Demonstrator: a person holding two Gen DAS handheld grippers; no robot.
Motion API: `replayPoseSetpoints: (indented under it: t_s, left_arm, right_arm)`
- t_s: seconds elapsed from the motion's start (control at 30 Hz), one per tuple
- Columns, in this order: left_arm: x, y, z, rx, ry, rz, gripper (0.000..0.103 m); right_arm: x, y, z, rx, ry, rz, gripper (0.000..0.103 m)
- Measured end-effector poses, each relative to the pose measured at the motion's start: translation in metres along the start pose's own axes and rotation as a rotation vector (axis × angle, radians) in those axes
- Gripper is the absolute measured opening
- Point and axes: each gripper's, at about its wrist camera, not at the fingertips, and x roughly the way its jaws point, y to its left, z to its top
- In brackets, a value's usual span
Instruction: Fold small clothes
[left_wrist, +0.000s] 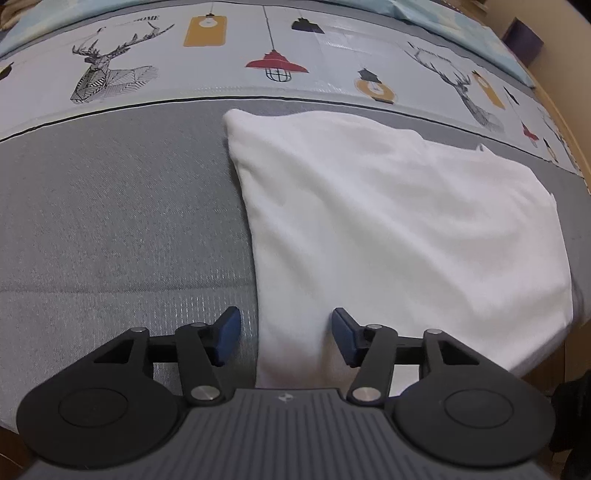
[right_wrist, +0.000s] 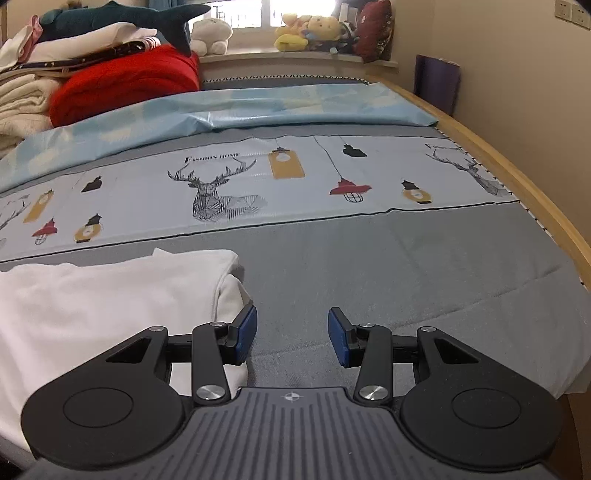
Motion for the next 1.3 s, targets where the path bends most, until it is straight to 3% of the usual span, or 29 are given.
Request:
replayPoseSetpoints:
  t_s: [0.2,0.43,0.67,0.73,0.77,0.83,1.0,1.1,1.2,1.3]
  left_arm:
    - [0.011,0.004,0.012,-0.039,0.020,0.009,0.065]
    - [0.028,0.018,0.022,-0.151,0.064,-0.035,0.066]
    - [0.039,0.009,0.024,-0.120,0.053,-0.027,0.066]
    - [0.039,0.004,0.024,-0.097,0.042,-0.027,0.056]
    - [0.039,0.002,0.023,-0.085,0.039,-0.041,0.040]
    - [0.039,-0.001,0.024,-0.085,0.040,-0.080,0.022]
    - [0.032,-0.003,0.023,-0.068,0.021,-0.086,0.017]
    - [0.019,0.006,0.023,-0.108,-0.027,-0.100,0.015]
    - [0.007,0.022,0.020,-0.162,-0.064,-0.052,0.015]
    - [-0.001,0.037,0.014,-0.160,-0.059,0.131,0.015]
  right_arm:
    - [-0.002,-0.008,0.000,0.051,-0.004,-0.001,0.044]
    - [-0.001,-0.011,-0.001,0.067,0.012,0.002,0.045]
    - [0.003,-0.001,-0.005,0.037,0.052,-0.002,0.045]
    - [0.002,0.002,-0.005,0.037,0.050,-0.002,0.045]
    - [0.001,0.003,-0.005,0.036,0.047,-0.003,0.045]
    - [-0.001,0.006,-0.004,0.034,0.043,-0.004,0.045]
    - [-0.003,0.010,-0.003,0.023,0.040,-0.009,0.045]
    - [-0.004,0.013,-0.001,0.016,0.038,-0.010,0.045]
    - [-0.004,0.016,-0.001,0.008,0.037,-0.007,0.045]
    - [-0.004,0.022,-0.001,-0.004,0.037,-0.002,0.045]
